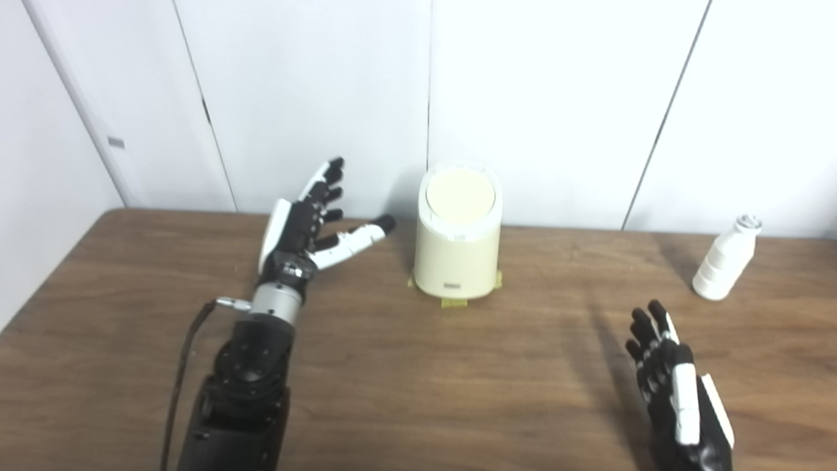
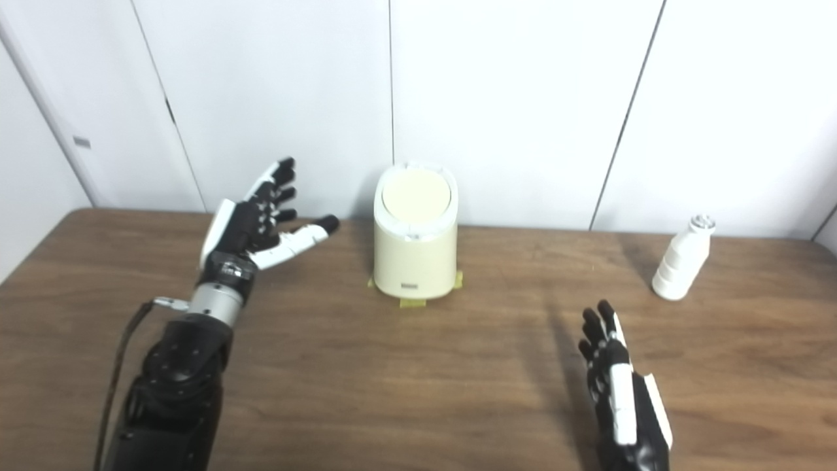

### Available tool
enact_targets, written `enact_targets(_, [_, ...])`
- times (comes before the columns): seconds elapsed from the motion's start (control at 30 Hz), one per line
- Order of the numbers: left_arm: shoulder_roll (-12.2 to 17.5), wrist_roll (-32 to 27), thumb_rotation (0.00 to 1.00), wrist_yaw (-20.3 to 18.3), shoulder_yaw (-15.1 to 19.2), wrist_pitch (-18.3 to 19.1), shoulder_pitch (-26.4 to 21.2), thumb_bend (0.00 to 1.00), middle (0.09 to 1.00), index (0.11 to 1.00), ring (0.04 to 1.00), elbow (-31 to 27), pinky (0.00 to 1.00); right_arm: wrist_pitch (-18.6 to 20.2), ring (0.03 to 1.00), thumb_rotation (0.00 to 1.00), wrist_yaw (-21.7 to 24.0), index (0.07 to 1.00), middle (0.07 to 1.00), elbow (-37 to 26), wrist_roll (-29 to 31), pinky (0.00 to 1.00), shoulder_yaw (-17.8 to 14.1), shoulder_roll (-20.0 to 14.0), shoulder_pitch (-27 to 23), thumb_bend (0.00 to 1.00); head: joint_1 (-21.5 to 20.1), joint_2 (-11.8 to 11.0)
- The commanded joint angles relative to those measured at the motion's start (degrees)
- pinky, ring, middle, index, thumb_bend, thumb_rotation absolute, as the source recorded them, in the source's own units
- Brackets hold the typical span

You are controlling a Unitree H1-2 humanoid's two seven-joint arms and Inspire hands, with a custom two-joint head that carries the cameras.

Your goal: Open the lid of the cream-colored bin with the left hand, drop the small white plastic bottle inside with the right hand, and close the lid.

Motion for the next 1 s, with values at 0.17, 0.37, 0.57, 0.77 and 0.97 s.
enact_targets(0.17, [1.91, 5.96, 0.36, 0.30, -3.23, -1.78, -9.39, 0.87, 0.929, 0.958, 0.884, 5.76, 0.77, -2.50, 0.998, 1.00, -0.34, 0.998, 0.966, 5.63, -0.08, 1.00, 0.92, 1.41, 2.17, 0.59, -0.57, -0.77])
enact_targets(0.37, [2.19, 7.77, 0.31, 0.07, -4.74, -2.22, -13.66, 0.89, 0.929, 0.948, 0.865, 11.64, 0.73, -2.90, 0.991, 1.00, -1.05, 0.995, 0.956, 5.59, -1.31, 0.98, 1.51, 1.71, 2.23, 0.58, -1.32, -1.06])
enact_targets(0.57, [1.34, 8.91, 0.27, 0.88, -5.83, -3.18, -17.53, 0.91, 0.915, 0.920, 0.839, 17.67, 0.67, -2.81, 0.989, 1.00, -1.05, 0.991, 0.954, 6.02, -0.68, 0.98, 1.48, 2.34, 2.29, 0.58, -2.13, -1.66])
enact_targets(0.77, [1.28, 10.48, 0.24, 1.64, -7.17, -4.25, -20.18, 0.91, 0.910, 0.904, 0.833, 21.85, 0.66, -3.31, 0.987, 1.00, -1.09, 0.992, 0.954, 6.30, -0.87, 0.98, 1.78, 2.60, 2.37, 0.57, -2.62, -1.92])
enact_targets(0.97, [2.14, 13.80, 0.25, 2.08, -9.17, -4.97, -23.40, 0.92, 0.917, 0.897, 0.839, 25.99, 0.67, -3.96, 0.979, 1.00, -1.16, 0.983, 0.943, 6.80, -1.03, 0.98, 2.03, 2.71, 2.45, 0.57, -2.66, -1.93])
